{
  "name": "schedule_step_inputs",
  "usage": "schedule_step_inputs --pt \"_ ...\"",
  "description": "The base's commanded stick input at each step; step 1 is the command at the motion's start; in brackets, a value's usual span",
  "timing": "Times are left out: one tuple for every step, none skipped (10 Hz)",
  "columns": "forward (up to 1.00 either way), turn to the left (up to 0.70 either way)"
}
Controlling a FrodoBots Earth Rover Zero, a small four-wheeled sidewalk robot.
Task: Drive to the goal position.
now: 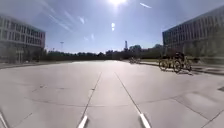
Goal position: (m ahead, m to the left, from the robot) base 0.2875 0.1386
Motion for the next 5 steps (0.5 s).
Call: schedule_step_inputs --pt "0.7 0.0" --pt "0.7 0.0" --pt "0.7 0.0" --pt "0.7 0.0" --pt "0.7 0.0"
